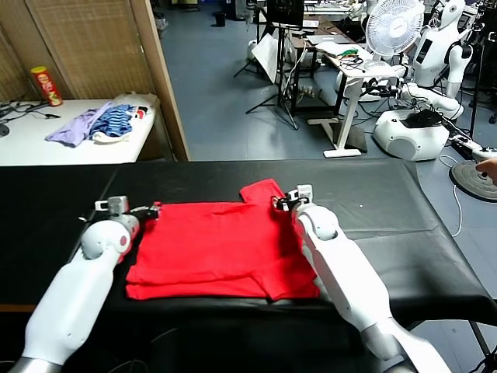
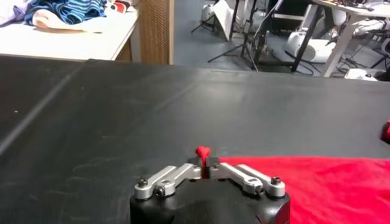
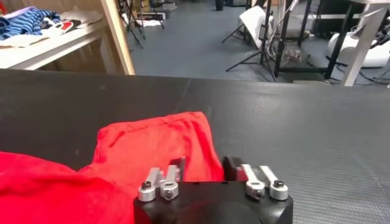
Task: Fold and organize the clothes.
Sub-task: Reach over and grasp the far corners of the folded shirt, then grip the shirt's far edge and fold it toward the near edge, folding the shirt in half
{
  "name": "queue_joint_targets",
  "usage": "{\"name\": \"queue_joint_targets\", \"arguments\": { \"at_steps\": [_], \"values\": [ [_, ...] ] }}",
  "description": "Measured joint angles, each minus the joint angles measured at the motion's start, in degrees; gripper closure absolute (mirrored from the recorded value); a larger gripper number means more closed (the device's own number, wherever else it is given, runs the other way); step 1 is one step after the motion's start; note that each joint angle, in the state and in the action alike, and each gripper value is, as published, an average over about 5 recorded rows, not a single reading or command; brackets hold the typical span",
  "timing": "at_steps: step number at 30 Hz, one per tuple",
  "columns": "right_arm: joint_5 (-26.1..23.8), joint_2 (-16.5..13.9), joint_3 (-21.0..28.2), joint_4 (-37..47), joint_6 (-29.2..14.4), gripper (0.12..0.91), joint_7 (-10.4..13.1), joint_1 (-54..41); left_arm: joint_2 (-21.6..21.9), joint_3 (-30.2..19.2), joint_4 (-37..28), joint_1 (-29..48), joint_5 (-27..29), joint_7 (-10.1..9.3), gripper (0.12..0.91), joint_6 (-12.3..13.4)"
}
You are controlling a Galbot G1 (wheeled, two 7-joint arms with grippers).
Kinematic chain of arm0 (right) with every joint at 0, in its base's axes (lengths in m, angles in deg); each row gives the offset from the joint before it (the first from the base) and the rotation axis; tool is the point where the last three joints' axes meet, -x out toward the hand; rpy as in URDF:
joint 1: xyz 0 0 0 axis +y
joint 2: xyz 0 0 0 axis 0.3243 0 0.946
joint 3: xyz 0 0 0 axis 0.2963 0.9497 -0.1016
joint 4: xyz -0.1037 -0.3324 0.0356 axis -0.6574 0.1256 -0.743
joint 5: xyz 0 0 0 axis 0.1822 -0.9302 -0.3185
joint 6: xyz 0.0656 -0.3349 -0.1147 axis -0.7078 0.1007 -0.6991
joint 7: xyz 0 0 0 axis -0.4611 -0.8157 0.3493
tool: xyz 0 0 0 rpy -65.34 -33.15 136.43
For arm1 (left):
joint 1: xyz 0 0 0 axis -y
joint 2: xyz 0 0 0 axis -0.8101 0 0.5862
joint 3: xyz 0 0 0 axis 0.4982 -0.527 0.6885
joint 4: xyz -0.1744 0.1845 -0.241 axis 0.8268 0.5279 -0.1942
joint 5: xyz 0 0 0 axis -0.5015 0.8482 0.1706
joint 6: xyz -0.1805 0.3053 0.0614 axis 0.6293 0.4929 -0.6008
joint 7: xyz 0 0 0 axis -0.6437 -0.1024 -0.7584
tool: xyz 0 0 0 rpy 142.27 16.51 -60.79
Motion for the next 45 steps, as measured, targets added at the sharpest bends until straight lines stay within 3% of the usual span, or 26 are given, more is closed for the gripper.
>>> {"name": "queue_joint_targets", "arguments": {
  "at_steps": [8, 17, 23, 30, 45],
  "values": [
    [-0.32, -2.01, -1.17, -4.82, -4.52, 0.903, -3.02, 2.87, -0.12, 1.07, 1.75, -1.11, 1.39, 0.07, 0.902, 0.74],
    [1.79, -8.67, -3.99, -20.75, -4.40, 0.903, -4.83, 12.81, 1.22, 4.81, 12.15, -8.12, 1.50, -0.74, 0.902, 1.24],
    [5.56, -13.78, -6.53, -30.22, -2.27, 0.903, -4.61, 20.29, 2.75, 8.23, 20.24, -15.50, 1.22, -2.27, 0.902, 1.53],
    [6.46, -17.56, -8.35, -37.41, 0.24, 0.903, -3.14, 27.33, 2.58, 11.95, 27.24, -23.13, 3.67, -3.48, 0.902, 1.06],
    [5.40, -18.95, -8.44, -43.54, 3.31, 0.903, -1.76, 35.35, 1.39, 18.69, 34.84, -38.31, 11.99, -2.96, 0.902, 1.85]
  ]
}}
